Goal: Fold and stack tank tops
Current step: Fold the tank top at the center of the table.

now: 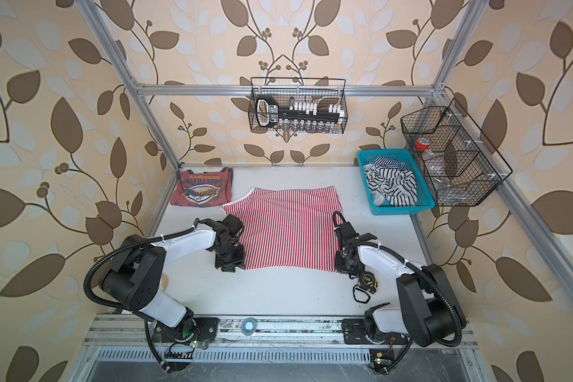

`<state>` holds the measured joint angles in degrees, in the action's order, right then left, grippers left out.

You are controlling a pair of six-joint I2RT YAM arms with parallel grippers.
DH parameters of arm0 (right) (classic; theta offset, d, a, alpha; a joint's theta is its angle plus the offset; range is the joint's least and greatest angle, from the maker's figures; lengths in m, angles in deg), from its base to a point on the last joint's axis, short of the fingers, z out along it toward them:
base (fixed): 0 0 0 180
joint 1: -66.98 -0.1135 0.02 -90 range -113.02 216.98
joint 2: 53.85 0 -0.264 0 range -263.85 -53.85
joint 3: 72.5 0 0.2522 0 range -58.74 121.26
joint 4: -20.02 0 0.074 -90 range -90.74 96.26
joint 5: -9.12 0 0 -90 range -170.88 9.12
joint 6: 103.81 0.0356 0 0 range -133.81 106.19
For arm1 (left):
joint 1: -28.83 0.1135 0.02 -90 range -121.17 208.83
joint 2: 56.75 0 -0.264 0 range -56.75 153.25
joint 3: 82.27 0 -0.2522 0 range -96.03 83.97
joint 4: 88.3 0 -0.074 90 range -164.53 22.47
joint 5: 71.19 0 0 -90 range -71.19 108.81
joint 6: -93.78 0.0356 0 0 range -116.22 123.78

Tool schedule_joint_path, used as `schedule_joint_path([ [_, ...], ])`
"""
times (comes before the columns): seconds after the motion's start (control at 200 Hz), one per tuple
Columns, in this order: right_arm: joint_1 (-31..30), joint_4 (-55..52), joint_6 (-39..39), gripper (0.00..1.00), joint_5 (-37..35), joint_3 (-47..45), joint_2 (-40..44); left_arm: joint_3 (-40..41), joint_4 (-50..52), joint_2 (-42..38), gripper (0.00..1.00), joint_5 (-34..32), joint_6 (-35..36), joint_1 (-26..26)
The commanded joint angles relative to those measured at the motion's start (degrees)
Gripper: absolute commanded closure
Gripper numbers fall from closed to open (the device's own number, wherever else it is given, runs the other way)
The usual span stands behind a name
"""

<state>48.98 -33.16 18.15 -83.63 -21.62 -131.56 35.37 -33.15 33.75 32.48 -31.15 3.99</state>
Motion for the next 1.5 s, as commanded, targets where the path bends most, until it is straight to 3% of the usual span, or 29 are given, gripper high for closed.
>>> schedule_joint_path([
  [0.0,-0.61,1.32,0.28,0.78,1.22,-1.49,-2.03,0.57,-0.73,1.01,0.65,1.0,-0.35,-0.73],
  [0.16,-0.89,1.89,0.29,0.83,1.51,-1.53,-2.53,0.61,-1.39,1.49,0.71,1.66,-0.64,-0.93],
  [0.5,-0.94,2.25,0.18,0.98,1.56,-2.04,-2.31,0.61,-1.75,1.72,1.0,2.06,-1.01,-1.35],
  [1.18,-1.62,-10.07,3.18,1.0,0.68,1.36,16.88,-1.2,6.63,-10.56,1.0,1.18,-0.05,-1.7],
  [1.495,1.34,-9.48,-0.32,1.0,1.6,4.27,16.49,-6.94,8.13,-8.57,1.0,-0.11,2.29,-1.65],
])
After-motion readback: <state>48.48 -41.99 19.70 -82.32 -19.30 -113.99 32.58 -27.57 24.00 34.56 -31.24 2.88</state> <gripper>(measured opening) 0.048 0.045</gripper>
